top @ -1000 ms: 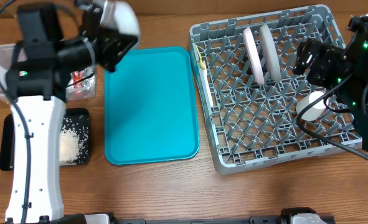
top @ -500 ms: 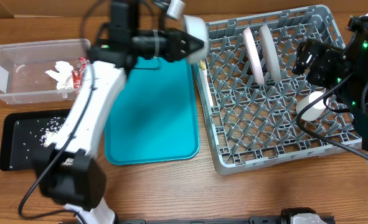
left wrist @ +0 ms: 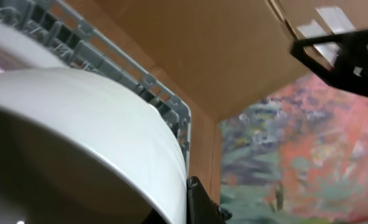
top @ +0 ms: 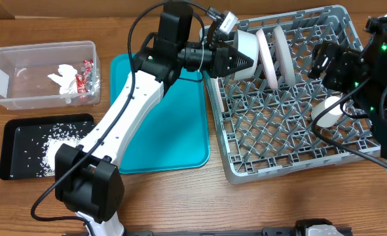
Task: Sort waste into correct bins and load items into the dishwasher rack
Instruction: 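Carry the emptied bowl over the teal tray to the rack's left edge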
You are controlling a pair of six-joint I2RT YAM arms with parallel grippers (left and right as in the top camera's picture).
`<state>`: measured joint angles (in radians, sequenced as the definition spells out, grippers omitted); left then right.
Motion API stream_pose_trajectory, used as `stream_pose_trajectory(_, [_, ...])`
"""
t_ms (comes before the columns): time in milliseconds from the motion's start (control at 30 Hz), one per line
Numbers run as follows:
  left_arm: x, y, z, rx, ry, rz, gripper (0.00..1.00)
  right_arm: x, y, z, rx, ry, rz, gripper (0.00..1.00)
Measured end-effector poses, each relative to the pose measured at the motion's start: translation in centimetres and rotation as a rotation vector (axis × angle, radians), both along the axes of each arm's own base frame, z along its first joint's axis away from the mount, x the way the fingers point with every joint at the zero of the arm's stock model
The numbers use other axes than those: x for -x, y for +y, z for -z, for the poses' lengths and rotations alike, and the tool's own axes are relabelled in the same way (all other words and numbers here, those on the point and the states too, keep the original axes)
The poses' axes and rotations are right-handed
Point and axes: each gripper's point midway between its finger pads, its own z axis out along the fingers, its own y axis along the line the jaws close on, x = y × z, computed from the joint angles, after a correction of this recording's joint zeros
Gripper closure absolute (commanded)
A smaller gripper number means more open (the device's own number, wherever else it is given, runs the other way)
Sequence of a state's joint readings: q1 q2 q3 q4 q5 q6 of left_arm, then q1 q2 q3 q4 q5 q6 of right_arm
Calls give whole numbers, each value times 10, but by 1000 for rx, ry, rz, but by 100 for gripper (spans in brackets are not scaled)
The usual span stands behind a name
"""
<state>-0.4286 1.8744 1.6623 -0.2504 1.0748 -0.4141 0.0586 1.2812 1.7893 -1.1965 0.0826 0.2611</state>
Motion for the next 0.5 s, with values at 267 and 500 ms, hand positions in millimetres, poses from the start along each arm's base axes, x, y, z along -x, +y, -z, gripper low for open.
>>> stream_pose_trajectory(267, [-11, 0, 34, 34, 110, -87, 96, 0, 0, 0, -1, 0, 0, 0])
stream_pose_trajectory(500, [-9, 1, 31, 211, 60, -104, 95, 0, 0, 0, 0, 0, 0, 0])
